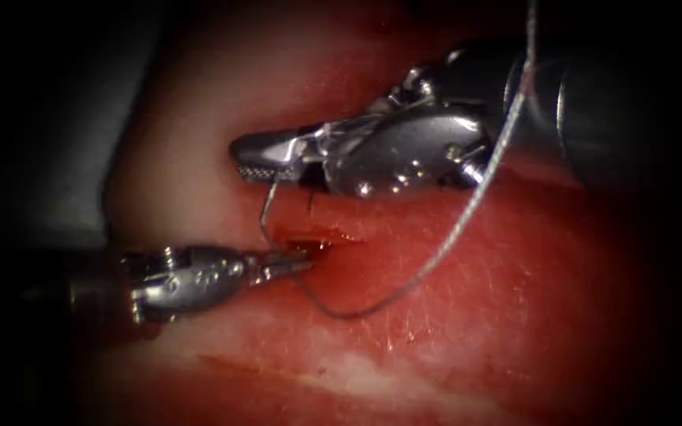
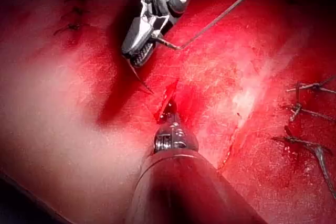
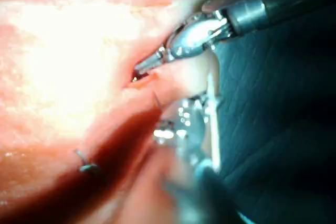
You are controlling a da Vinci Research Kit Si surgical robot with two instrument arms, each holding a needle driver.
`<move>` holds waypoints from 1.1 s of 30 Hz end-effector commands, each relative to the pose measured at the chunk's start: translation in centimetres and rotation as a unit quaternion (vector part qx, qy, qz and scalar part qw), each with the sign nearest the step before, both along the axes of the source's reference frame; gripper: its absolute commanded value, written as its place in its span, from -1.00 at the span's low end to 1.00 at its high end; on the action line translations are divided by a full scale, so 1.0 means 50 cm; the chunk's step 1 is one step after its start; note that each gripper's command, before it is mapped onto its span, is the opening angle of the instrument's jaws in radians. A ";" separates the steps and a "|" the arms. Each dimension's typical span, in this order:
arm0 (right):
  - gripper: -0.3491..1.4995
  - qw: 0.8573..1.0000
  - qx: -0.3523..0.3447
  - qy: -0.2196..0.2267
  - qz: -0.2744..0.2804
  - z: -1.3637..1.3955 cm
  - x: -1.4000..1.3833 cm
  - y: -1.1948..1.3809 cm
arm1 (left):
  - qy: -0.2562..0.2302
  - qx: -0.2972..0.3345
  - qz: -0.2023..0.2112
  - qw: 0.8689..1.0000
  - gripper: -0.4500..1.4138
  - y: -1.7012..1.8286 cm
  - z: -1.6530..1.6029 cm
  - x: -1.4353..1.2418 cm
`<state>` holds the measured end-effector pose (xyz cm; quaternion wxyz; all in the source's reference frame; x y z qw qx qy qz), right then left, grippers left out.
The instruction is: Wound Closure
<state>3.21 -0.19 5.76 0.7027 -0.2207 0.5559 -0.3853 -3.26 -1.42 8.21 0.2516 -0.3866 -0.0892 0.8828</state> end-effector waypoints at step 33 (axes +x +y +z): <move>-1.00 0.999 -0.034 -0.022 -0.017 0.0136 0.0008 -0.0076 | -0.006 0.004 0.004 1.000 -0.66 0.0003 -0.0006 0.0006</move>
